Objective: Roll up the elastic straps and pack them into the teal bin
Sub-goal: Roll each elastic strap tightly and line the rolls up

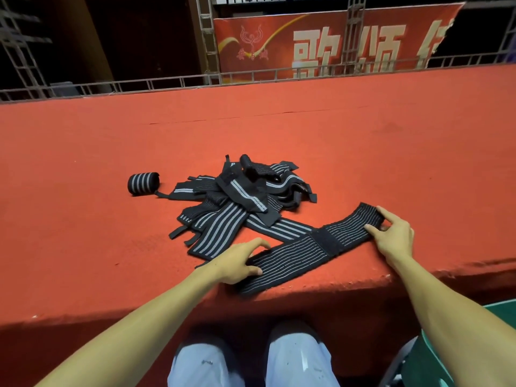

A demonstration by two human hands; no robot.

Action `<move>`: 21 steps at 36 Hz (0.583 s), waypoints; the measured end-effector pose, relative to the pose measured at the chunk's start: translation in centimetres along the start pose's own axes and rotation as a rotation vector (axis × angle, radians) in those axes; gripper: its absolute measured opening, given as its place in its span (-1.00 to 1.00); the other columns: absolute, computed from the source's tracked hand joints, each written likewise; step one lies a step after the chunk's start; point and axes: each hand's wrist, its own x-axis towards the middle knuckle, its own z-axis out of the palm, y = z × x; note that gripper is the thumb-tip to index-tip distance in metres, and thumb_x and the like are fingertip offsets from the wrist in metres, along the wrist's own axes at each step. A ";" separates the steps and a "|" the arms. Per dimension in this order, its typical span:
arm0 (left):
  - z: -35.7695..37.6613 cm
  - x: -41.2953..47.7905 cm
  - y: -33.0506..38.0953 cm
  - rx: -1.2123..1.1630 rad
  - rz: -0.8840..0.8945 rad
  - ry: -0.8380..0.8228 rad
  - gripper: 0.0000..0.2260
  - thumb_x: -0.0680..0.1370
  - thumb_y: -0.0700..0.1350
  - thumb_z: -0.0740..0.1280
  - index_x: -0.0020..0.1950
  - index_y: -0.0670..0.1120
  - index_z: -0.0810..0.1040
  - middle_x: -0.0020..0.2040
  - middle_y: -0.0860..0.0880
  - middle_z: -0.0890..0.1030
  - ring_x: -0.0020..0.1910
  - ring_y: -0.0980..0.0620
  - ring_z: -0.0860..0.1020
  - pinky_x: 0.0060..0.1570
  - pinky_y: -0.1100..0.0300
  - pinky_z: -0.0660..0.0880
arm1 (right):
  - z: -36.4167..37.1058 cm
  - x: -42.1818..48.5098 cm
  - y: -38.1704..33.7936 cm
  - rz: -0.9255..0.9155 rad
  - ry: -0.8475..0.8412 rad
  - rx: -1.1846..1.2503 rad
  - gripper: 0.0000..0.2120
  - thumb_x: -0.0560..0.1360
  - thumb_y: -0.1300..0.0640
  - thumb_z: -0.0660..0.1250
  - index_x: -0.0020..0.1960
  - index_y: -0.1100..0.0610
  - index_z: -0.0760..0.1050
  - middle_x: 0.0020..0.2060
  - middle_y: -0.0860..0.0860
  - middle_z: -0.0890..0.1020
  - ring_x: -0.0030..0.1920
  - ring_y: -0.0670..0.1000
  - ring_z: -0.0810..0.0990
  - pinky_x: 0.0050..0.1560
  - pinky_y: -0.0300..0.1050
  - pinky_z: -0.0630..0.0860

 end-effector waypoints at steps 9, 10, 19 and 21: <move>-2.0 0.2 0.6 0.074 0.046 -0.137 -0.53 0.60 -0.25 0.33 0.46 0.06 0.37 0.42 0.10 0.42 0.27 0.13 0.40 0.19 0.33 0.26 | -0.4 0.6 -1.3 -0.036 0.030 -0.015 -0.46 0.40 0.31 0.53 0.35 0.14 0.54 0.28 0.14 0.59 -0.05 0.09 0.63 0.15 -0.23 0.41; -2.4 0.2 0.7 0.081 0.036 -0.141 -0.54 0.59 -0.24 0.33 0.45 0.06 0.38 0.40 0.09 0.43 0.26 0.12 0.41 0.17 0.32 0.27 | -0.4 1.0 -2.0 -0.050 0.037 -0.009 -0.47 0.39 0.32 0.53 0.34 0.15 0.55 0.26 0.14 0.60 -0.06 0.08 0.62 0.18 -0.20 0.44; -3.2 -1.3 1.1 -0.005 -0.086 -0.011 -0.49 0.56 -0.06 0.42 0.48 0.17 0.39 0.29 -0.07 0.52 0.11 0.01 0.55 0.00 0.32 0.34 | 3.5 6.6 -13.4 -0.334 0.040 0.149 -0.50 0.32 0.35 0.53 0.23 0.07 0.62 0.14 0.04 0.67 -0.13 0.10 0.66 0.18 -0.01 0.56; -2.7 -1.7 0.6 -0.003 -0.120 0.023 -0.46 0.54 -0.01 0.44 0.49 0.18 0.37 0.19 -0.05 0.56 0.07 0.02 0.57 0.01 0.32 0.36 | 5.7 7.5 -15.6 -0.400 -0.008 0.181 -0.50 0.31 0.34 0.53 0.21 0.03 0.62 0.13 0.00 0.68 -0.05 0.11 0.67 0.19 0.07 0.56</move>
